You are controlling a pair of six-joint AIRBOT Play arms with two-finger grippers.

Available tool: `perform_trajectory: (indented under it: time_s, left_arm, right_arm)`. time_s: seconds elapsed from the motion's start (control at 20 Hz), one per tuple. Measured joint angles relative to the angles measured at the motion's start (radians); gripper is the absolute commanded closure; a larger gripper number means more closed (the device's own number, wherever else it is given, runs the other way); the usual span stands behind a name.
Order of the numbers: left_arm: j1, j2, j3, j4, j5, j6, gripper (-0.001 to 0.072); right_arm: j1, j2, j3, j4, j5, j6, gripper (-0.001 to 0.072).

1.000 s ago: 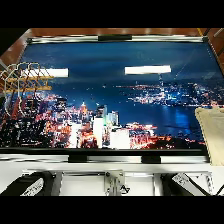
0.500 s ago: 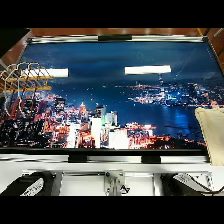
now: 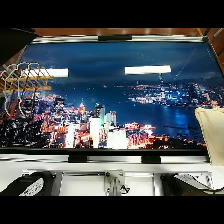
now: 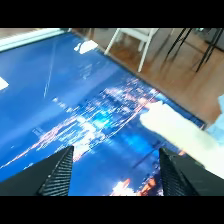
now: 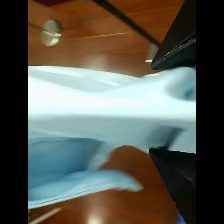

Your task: Fold the shirts.

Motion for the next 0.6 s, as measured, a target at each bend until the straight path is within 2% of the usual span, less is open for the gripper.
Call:
perform_trajectory:
  time_s: [0.3,0.45,0.6]
  left_arm:
    - [0.000,-0.049,0.000,0.121,-0.001,0.000,0.0102]
    - [0.000,-0.085,0.000,0.169,-0.002,0.001,0.0102]
    - [0.000,-0.125,0.000,0.198,-0.019,0.002,0.0103]
  right_arm:
    - [-0.005,0.088,-0.153,0.156,0.344,-0.051,0.0107]
    - [-0.005,0.217,-0.358,0.210,0.406,-0.055,0.0107]
    - [-0.005,0.373,-0.638,0.357,0.388,-0.052,0.0107]
